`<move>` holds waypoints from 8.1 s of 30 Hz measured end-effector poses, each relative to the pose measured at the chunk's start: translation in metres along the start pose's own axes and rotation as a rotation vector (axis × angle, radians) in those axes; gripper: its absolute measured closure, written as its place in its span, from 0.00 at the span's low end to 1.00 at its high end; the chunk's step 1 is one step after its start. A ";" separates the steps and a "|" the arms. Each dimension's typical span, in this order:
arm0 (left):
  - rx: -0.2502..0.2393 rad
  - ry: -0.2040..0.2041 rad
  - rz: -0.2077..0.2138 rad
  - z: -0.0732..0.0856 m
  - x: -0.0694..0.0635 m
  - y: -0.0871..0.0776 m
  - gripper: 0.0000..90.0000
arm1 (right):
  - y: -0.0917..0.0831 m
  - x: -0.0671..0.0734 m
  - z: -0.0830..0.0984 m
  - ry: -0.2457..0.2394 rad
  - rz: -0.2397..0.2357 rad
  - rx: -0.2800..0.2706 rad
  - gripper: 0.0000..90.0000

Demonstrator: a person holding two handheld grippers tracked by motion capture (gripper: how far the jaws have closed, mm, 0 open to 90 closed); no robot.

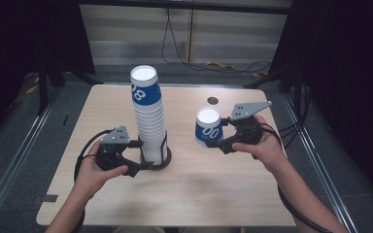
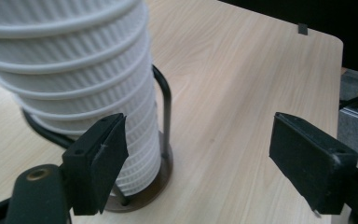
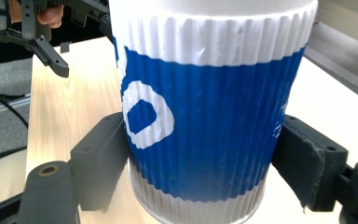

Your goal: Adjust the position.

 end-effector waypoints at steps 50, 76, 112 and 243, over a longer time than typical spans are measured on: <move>0.049 0.062 0.074 -0.015 -0.027 0.049 0.19 | 0.022 0.028 0.046 -0.220 -0.103 0.339 0.24; 0.071 0.087 0.123 -0.021 -0.040 0.070 0.18 | 0.030 0.041 0.061 -0.306 -0.163 0.490 0.24; 0.069 0.088 0.197 -0.031 -0.055 0.100 0.19 | 0.045 0.058 0.066 -0.335 -0.242 0.500 0.24; -0.050 -0.033 0.179 -0.033 -0.042 0.088 0.31 | 0.054 0.043 0.096 -0.035 -0.112 0.007 0.13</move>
Point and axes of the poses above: each handheld gripper's, and its own axes: y roughly forward along the jaws, z roughly out of its underside, x roughly to its left, the point moved 6 cm from there along y, roughly forward along the jaws, and after that the axes turned 4 degrees about z, right-handed, at the moved point
